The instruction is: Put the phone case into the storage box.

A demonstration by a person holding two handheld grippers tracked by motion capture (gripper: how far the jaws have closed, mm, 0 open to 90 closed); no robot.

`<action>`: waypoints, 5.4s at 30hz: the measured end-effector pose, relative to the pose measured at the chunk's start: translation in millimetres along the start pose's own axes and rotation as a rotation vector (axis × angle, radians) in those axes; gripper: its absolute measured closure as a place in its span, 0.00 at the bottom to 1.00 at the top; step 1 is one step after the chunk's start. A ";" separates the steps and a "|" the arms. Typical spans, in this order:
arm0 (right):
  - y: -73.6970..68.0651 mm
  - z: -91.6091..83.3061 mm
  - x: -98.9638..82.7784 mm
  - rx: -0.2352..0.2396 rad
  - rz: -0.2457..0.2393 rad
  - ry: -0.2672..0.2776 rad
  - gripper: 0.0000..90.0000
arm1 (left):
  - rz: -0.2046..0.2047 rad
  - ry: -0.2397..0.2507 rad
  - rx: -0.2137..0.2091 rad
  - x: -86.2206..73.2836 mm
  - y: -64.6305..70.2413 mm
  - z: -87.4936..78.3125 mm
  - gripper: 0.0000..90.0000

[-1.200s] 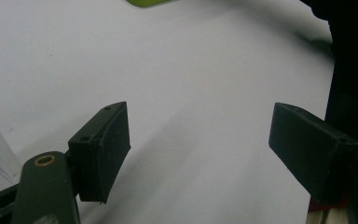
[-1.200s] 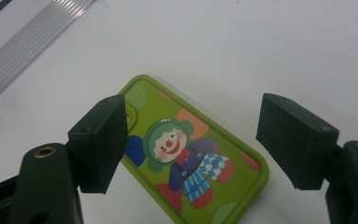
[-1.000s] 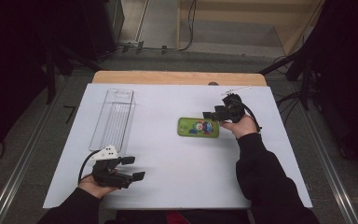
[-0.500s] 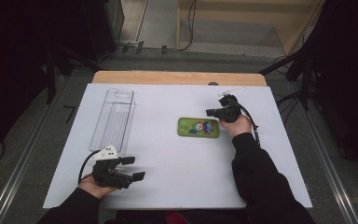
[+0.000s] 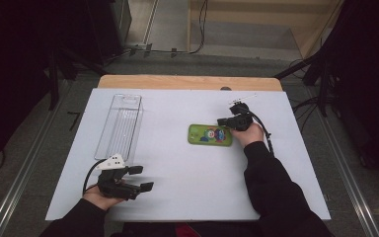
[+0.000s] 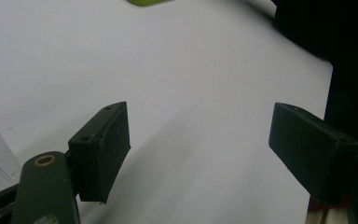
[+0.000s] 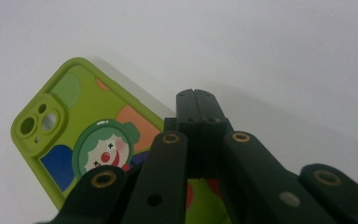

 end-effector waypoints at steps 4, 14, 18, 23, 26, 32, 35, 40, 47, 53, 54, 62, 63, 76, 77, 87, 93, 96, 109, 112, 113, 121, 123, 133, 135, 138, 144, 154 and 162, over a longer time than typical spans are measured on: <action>-1.0 -2.2 -3.2 0.009 -0.005 -0.018 0.98 | 0.001 -0.002 0.002 -0.2 -0.3 0.2 0.24; -4.6 -3.8 -17.9 0.020 -0.007 -0.058 0.98 | 0.001 0.000 0.000 0.3 0.3 0.1 0.24; -8.8 -5.0 -21.9 0.028 -0.019 -0.067 0.98 | 0.002 0.001 0.000 0.5 0.2 0.1 0.24; -14.6 -7.0 -27.8 0.033 -0.033 -0.086 0.98 | 0.002 0.000 -0.001 0.7 0.1 0.0 0.24; -19.0 -9.0 -32.5 0.042 -0.045 -0.102 0.98 | 0.003 0.004 0.000 1.1 0.2 0.1 0.24; -25.9 -12.1 -40.7 0.053 -0.051 -0.113 0.97 | 0.002 0.004 -0.001 1.3 0.3 0.2 0.24; -27.4 -13.2 -43.1 0.060 -0.049 -0.117 0.97 | 0.003 0.004 0.000 1.4 0.4 0.2 0.24; -29.7 -14.5 -46.0 0.067 -0.050 -0.119 0.97 | 0.001 0.007 -0.001 1.7 0.3 0.2 0.24; -33.0 -26.3 -39.1 0.060 -0.061 -0.076 0.91 | 0.000 0.006 -0.005 1.7 0.5 -0.3 0.24; -41.7 -39.6 -38.4 0.064 -0.071 -0.053 0.77 | -0.001 0.007 -0.006 2.0 1.0 -0.3 0.24; -43.1 -41.8 -38.8 0.064 -0.067 -0.049 0.74 | -0.001 0.007 -0.006 2.1 1.0 -0.4 0.24; -53.8 -55.4 -44.4 0.069 -0.086 -0.006 0.48 | -0.004 0.004 -0.006 2.1 0.9 -0.6 0.24; -55.4 -56.8 -45.3 0.072 -0.087 -0.002 0.46 | -0.005 0.005 -0.006 2.2 1.0 -0.4 0.24; -74.1 -71.8 -59.5 0.117 -0.134 0.038 0.32 | -0.004 0.007 -0.007 2.8 1.0 -0.9 0.24; -75.2 -72.5 -60.9 0.120 -0.131 0.039 0.32 | -0.005 0.007 -0.009 2.9 1.2 -0.9 0.24; -82.9 -78.4 -80.0 0.145 -0.140 0.023 0.30 | -0.008 0.013 -0.002 3.9 -0.3 -2.0 0.24; -85.9 -83.8 -90.4 0.153 -0.130 0.030 0.30 | -0.010 0.018 0.004 4.5 -0.5 -2.2 0.24; -87.3 -86.7 -95.4 0.150 -0.133 0.033 0.30 | -0.011 0.020 0.005 4.8 -0.9 -2.5 0.24; -91.3 -95.4 -124.2 0.161 -0.119 0.031 0.30 | -0.009 0.024 0.015 5.6 -2.6 -3.5 0.24; -91.1 -98.2 -131.0 0.160 -0.113 0.041 0.30 | -0.014 0.027 0.018 6.0 -3.2 -3.4 0.24; -91.2 -98.7 -133.4 0.161 -0.114 0.042 0.30 | -0.014 0.027 0.019 6.1 -3.4 -3.6 0.24; -92.4 -98.6 -150.1 0.170 -0.099 0.035 0.30 | -0.002 0.032 0.023 6.3 -3.3 -3.9 0.26; -91.8 -99.5 -152.8 0.165 -0.094 0.043 0.29 | 0.001 0.035 0.027 6.5 -3.4 -4.3 0.27; -90.6 -97.6 -154.6 0.168 -0.097 0.031 0.28 | 0.002 0.033 0.025 5.8 -4.1 -4.2 0.27; -89.9 -98.4 -152.8 0.169 -0.100 0.035 0.28 | 0.005 0.032 0.024 5.7 -3.9 -4.1 0.27; -88.8 -98.2 -150.6 0.167 -0.104 0.040 0.28 | 0.005 0.028 0.022 5.6 -3.4 -3.6 0.27; -87.4 -96.6 -148.4 0.168 -0.107 0.037 0.27 | 0.006 0.027 0.021 5.6 -3.8 -3.5 0.27; -85.1 -96.6 -139.8 0.169 -0.116 0.046 0.27 | 0.001 0.030 0.019 6.2 -4.0 -2.5 0.27; -85.5 -91.8 -128.0 0.176 -0.119 0.048 0.27 | 0.000 0.031 0.020 6.3 -4.7 -1.9 0.27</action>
Point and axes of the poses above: each handheld gripper's, and its own axes: z roughly forward along the jaws, x roughly out of its top, y roughly to its right, the point moved 10 cm from there along z, roughly forward along the jaws, and after that the axes turned 7 degrees about x, right-handed, at the moved point
